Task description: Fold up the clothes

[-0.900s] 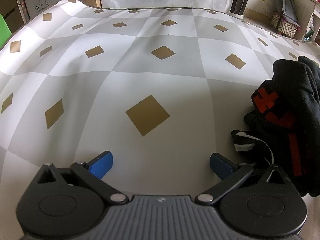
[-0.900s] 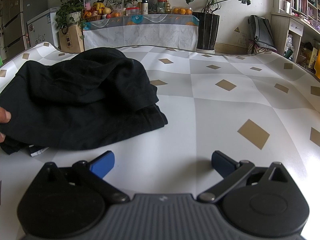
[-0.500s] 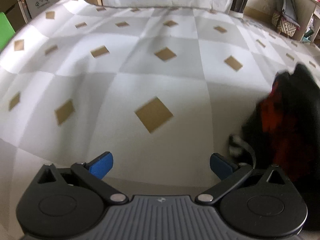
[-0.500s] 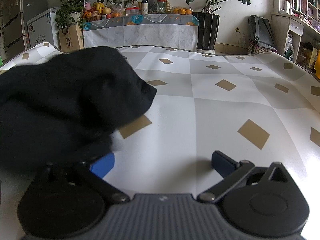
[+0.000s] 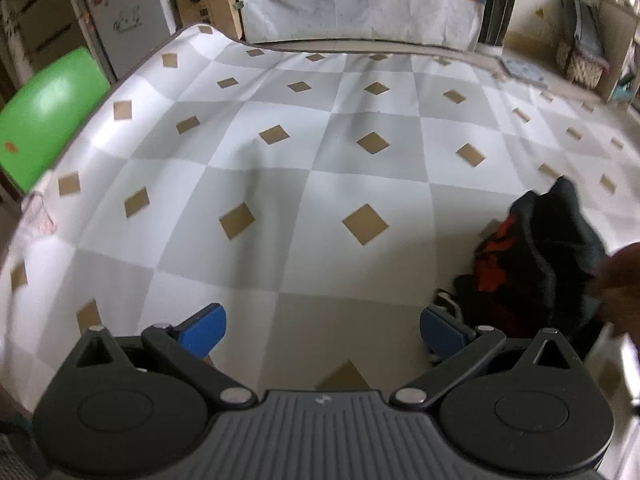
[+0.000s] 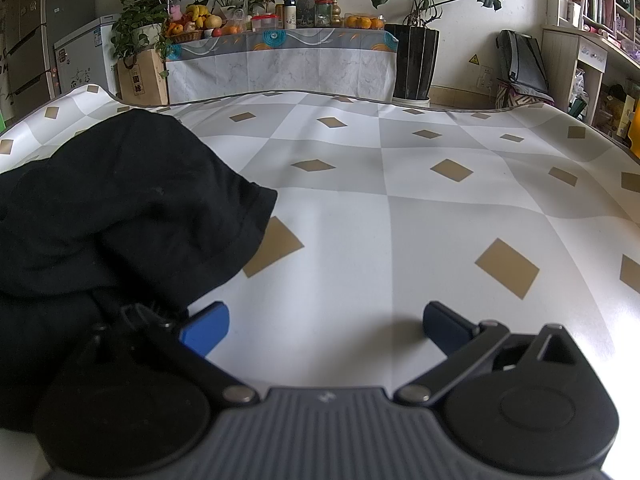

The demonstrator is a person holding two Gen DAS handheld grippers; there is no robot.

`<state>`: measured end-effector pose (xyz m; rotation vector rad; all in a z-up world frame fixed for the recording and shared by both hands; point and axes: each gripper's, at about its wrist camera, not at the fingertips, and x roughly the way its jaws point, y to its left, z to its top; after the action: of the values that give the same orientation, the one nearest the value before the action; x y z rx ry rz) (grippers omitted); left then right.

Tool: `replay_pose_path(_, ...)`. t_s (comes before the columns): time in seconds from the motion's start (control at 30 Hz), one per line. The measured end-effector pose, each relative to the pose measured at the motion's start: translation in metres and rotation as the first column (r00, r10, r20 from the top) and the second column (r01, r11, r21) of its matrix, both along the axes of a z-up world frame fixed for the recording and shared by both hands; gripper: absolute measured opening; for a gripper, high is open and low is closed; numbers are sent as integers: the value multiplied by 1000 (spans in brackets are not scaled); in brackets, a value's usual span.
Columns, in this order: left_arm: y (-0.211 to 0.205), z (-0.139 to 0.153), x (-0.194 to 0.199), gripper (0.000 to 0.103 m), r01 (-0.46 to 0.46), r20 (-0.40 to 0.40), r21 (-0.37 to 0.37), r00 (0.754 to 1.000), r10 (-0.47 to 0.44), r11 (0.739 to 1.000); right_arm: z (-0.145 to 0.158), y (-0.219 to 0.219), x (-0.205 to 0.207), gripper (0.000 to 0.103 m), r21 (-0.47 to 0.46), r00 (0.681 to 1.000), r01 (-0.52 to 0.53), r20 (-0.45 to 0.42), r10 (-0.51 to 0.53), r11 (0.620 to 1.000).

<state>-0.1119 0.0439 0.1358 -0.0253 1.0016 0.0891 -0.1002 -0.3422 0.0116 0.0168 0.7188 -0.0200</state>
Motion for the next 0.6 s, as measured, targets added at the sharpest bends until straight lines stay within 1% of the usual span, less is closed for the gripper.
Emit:
replay_pose_path(0.07,0,2,-9,103,-20,9,-23,1000,21,1000,0,0,0,103,0,1000,0,0,0,1000)
replay_pose_path(0.17,-2,4,-16,103,-12,28,-65,1000,14,998,-1,0,0,103,0,1000,0,0,0,1000)
replay_pose_path(0.4,-11,8,-7,103,23,65,-2,998,-22,1000,-1,0,0,103,0,1000,0,0,0,1000)
replay_pose_path(0.5,-3,10,-1,103,-15,71,-8,997,16,1000,-1,0,0,103,0,1000,0,0,0,1000)
replay_pose_path(0.6,11,19,-1,103,-67,104,-21,992,69,998,-1,0,1,103,0,1000,0,0,0,1000)
